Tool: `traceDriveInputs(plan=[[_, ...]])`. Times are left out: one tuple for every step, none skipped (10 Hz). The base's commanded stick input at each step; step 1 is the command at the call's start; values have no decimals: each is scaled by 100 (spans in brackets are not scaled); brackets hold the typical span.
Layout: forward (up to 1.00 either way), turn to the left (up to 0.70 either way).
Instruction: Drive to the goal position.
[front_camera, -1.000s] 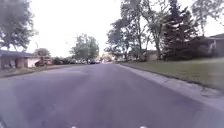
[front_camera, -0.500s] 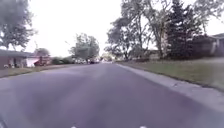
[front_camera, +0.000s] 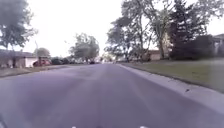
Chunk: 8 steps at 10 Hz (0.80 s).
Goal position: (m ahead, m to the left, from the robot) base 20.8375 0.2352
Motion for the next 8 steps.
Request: traceDriveInputs(plan=[[100,-23],[100,-4],[100,0],[100,0],[100,0],[100,0],[100,0],[100,0]])
